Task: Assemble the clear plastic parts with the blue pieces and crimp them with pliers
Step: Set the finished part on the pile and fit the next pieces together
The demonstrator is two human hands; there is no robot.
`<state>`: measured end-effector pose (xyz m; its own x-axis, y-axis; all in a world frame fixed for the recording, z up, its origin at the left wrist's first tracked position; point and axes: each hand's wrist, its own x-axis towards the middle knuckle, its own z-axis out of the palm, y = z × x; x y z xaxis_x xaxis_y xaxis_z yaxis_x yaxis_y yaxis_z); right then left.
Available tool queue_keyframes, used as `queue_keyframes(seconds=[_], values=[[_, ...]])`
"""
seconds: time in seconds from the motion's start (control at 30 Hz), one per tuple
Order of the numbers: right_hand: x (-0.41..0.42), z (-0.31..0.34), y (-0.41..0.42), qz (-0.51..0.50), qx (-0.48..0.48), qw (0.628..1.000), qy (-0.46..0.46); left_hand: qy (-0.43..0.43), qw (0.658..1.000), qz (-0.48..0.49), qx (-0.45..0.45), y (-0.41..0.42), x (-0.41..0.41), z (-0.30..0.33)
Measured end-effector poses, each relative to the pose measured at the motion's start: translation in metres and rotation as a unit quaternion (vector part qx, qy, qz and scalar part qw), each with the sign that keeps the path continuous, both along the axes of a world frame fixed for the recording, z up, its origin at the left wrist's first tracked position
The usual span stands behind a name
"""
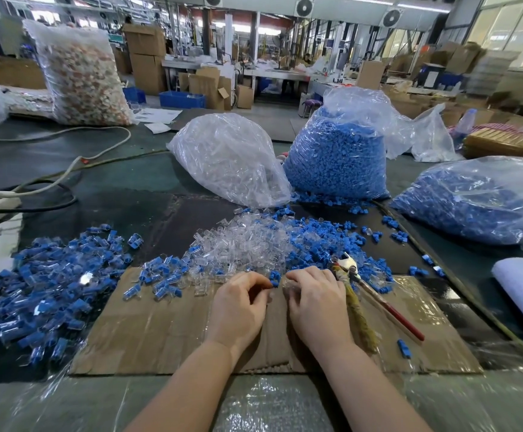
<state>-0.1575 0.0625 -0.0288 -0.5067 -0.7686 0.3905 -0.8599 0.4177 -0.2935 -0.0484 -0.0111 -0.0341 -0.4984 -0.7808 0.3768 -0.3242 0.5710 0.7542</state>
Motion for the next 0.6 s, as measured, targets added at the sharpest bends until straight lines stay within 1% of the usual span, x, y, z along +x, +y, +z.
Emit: queue_keyframes(seconds=[0.17,0.33,0.47,0.6], values=[[0.005,0.006,-0.009,0.048,0.043,0.998,0.011,0.009,1.000,0.009,0.013,-0.001,0.001,-0.001],[0.006,0.008,-0.021,0.046,0.097,0.993,0.044,0.003,0.999,0.002,0.034,-0.003,0.001,-0.002],[0.005,0.010,-0.018,0.037,0.075,0.995,0.049,0.005,0.999,-0.009,0.046,-0.003,0.002,-0.001],[0.005,0.006,-0.006,0.030,-0.003,0.999,-0.011,0.019,0.998,-0.013,0.060,-0.002,0.003,-0.002]])
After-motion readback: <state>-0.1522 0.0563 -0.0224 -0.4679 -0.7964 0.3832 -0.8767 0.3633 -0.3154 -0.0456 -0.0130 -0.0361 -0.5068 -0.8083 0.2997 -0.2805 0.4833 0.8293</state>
